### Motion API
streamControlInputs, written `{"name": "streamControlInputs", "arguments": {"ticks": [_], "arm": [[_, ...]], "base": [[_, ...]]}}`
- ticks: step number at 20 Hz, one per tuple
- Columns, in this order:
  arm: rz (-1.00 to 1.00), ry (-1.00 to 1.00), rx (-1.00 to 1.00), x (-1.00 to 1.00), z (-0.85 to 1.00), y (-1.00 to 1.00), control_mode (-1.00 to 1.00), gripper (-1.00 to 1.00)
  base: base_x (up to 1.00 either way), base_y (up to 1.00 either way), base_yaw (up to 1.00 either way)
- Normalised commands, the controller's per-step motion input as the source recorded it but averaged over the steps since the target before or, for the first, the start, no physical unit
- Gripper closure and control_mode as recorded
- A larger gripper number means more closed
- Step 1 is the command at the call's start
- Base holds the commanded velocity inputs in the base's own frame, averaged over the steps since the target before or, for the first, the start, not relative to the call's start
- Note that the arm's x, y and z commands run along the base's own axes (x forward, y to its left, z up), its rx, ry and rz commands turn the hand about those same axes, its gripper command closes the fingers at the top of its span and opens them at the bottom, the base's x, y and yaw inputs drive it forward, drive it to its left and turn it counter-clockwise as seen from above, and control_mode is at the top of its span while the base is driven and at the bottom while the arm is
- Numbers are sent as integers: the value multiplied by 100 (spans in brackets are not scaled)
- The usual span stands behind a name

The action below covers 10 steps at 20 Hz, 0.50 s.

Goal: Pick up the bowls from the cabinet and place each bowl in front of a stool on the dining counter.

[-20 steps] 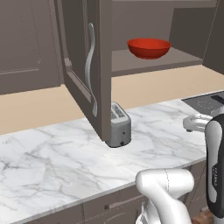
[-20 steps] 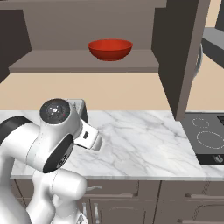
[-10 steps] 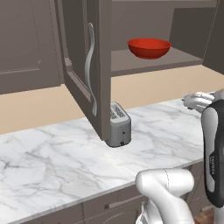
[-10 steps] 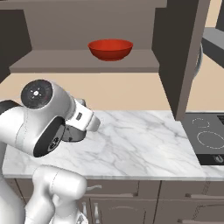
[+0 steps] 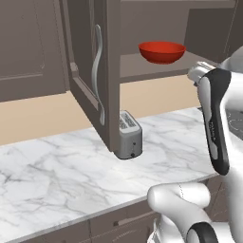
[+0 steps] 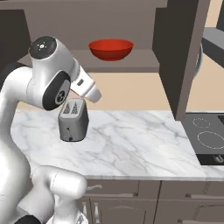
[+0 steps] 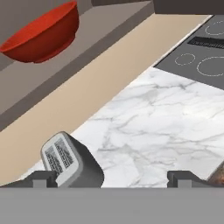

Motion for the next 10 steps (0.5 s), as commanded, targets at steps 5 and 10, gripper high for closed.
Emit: {"name": "streamControlInputs", "arguments": {"ticks": [5, 10], "arm": [[-11, -8, 20, 81, 4, -3, -100, -100], [-8, -7, 20, 82, 14, -1, -100, -100]], "base": [[0, 0, 0], [0, 0, 0]]}}
